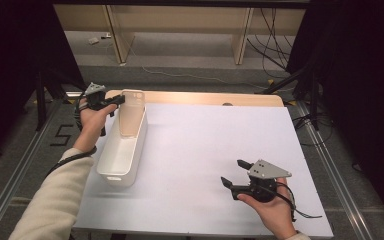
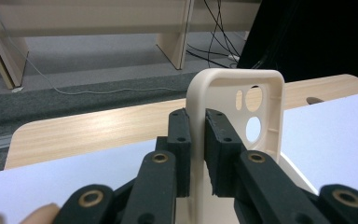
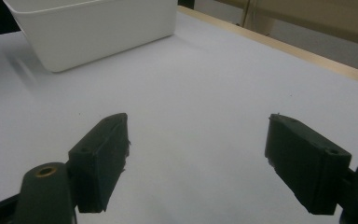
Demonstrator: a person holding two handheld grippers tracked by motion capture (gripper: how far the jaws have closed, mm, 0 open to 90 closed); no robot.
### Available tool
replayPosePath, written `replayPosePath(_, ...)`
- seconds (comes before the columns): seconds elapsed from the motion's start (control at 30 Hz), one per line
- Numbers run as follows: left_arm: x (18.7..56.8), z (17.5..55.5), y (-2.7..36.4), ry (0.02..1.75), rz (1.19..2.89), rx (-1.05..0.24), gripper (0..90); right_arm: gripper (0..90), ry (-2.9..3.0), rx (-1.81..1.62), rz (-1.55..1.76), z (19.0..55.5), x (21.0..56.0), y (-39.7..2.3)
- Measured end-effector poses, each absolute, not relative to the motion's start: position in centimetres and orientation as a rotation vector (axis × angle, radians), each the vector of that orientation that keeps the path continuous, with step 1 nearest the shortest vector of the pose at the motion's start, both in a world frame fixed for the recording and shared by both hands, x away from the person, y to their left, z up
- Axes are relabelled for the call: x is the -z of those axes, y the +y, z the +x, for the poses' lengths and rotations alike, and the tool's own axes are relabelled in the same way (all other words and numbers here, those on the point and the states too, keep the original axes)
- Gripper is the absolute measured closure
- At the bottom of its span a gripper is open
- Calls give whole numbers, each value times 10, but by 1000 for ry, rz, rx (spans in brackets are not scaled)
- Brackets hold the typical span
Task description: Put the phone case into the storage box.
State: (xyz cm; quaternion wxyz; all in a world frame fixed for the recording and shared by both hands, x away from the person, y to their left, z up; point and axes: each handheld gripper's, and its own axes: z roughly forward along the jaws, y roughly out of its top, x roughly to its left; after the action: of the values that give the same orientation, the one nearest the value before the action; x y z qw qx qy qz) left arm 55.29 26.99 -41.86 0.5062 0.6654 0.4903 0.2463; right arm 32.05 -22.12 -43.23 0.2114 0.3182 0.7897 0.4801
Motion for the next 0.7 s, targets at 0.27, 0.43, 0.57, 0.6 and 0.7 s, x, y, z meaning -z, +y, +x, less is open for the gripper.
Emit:
replayPosePath(0.27,420,555,271,1187,1619,-594,802,229,2186,-1331,867,322,433,-221)
replayPosePath(0.43,420,556,270,1192,1628,-599,795,230,2190,-1333,870,322,434,-221)
replayPosePath(0.57,421,557,269,1202,1629,-598,791,229,2189,-1331,873,322,434,-221)
replayPosePath(0.6,421,558,269,1201,1630,-598,791,229,2189,-1331,873,322,434,-221)
replayPosePath(0.7,420,558,269,1200,1636,-602,789,229,2192,-1328,869,322,434,-220)
